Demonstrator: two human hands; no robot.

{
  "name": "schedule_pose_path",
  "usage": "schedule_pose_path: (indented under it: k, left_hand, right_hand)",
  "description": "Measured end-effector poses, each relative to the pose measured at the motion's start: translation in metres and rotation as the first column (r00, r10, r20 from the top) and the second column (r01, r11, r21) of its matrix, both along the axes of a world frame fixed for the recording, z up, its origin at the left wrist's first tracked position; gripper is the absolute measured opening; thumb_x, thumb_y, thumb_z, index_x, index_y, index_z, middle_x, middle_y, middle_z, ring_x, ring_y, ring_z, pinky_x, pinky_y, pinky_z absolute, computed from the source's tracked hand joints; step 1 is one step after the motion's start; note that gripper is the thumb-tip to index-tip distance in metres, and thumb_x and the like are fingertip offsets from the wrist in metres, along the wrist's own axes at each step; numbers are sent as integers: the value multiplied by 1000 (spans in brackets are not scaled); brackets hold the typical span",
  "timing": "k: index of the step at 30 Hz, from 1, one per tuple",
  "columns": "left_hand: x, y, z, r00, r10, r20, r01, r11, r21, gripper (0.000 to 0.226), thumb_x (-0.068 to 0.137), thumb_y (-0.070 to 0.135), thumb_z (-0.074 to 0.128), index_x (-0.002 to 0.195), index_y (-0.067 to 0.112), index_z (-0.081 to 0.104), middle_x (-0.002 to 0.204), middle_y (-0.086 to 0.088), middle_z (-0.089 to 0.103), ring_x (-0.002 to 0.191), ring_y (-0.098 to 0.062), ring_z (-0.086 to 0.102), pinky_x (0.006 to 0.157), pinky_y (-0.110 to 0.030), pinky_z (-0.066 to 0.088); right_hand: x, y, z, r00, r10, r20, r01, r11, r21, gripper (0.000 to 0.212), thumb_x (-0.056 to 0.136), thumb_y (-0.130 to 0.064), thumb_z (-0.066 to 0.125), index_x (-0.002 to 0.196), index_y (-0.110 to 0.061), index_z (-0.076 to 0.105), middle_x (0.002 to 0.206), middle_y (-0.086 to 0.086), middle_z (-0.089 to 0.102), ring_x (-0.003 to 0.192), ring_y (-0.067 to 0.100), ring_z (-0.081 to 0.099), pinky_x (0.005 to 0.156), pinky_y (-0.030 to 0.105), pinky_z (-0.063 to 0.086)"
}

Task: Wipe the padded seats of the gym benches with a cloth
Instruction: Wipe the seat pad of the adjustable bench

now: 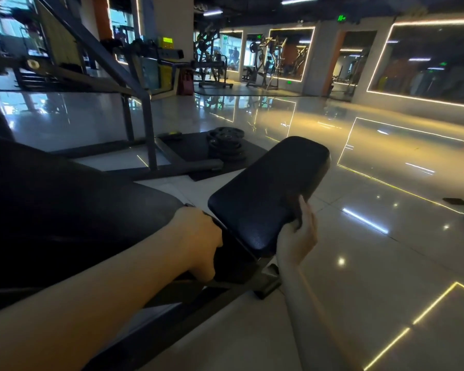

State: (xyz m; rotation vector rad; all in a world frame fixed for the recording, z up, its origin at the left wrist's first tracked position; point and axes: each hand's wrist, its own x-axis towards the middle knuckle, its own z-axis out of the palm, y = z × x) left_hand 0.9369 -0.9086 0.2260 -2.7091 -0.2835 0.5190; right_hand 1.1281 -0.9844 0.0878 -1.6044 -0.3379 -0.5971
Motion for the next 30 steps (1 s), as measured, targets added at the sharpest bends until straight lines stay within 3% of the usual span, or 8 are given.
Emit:
schedule_pose_path:
  k: [6, 9, 12, 17, 21, 24, 27, 30]
  left_hand:
    - [3, -1, -4, 1000, 14, -8, -14, 1000, 15, 56, 90, 50, 52, 142, 30, 44, 123, 0, 57, 105, -18, 56, 83, -30, 47]
    - [2, 0, -4, 1000, 17, -17, -17, 1000, 5, 59, 90, 49, 53, 145, 31, 40, 129, -1, 54, 109, -20, 55, 89, -34, 48]
    - [-1, 1, -4, 1000, 9, -13, -9, 1000, -19, 59, 90, 49, 53, 145, 32, 40, 128, -2, 54, 107, -19, 55, 87, -33, 49]
    - [-5, -2, -6, 1000, -6, 15, 6, 1000, -6, 56, 90, 48, 52, 143, 31, 41, 119, -2, 56, 101, -18, 56, 87, -32, 50]
    - [-5, -7, -9, 998, -5, 55, 6, 1000, -18, 51, 90, 48, 53, 137, 28, 47, 115, -1, 58, 99, -19, 57, 85, -33, 51]
    - [-6, -8, -11, 998, 15, 61, -14, 1000, -8, 49, 89, 47, 55, 133, 26, 50, 113, -1, 59, 97, -20, 57, 79, -32, 50]
    - [-7, -3, -11, 997, 24, 68, -25, 1000, 19, 47, 87, 48, 56, 128, 25, 53, 108, 0, 59, 93, -18, 58, 82, -33, 52]
    - [-7, -4, -11, 998, 23, 66, -26, 999, 39, 52, 88, 50, 55, 133, 26, 51, 110, 0, 60, 89, -16, 58, 72, -29, 49]
  right_hand:
    - [-66, -6, -41, 998, 61, 15, -61, 998, 1, 50, 83, 9, 43, 127, -1, 63, 135, 18, 58, 125, 1, 43, 102, -1, 27]
    - [-78, -5, -52, 996, 89, 4, -89, 996, -11, 41, 94, -6, 42, 131, -3, 59, 139, 20, 55, 130, 15, 47, 106, 1, 26]
    - [-98, -9, -73, 992, 102, 81, -87, 982, -167, 45, 98, -32, 40, 137, -14, 55, 151, 14, 42, 138, 28, 40, 111, 17, 29]
    - [-92, -22, -95, 925, 288, 248, -191, 916, -352, 50, 94, -25, 50, 143, -20, 44, 159, 13, 31, 151, 30, 19, 119, 45, 21]
    - [-43, -32, -66, 730, 491, 476, -45, 730, -682, 45, 88, -22, 50, 131, -13, 61, 140, 13, 55, 136, 33, 41, 119, 53, 21]
    - [-5, -27, -40, 578, 651, 492, 73, 559, -826, 51, 72, -8, 72, 123, -15, 66, 127, 7, 66, 114, 30, 63, 116, 38, 26]
    - [-4, -3, -5, 615, 710, 342, 120, 345, -931, 67, 42, -7, 92, 106, -21, 77, 109, -2, 74, 97, 21, 62, 91, 37, 48]
    - [-16, 21, 23, 671, 713, 204, 90, 195, -977, 56, 80, -8, 69, 131, -30, 63, 128, -5, 58, 110, 20, 39, 86, 27, 36]
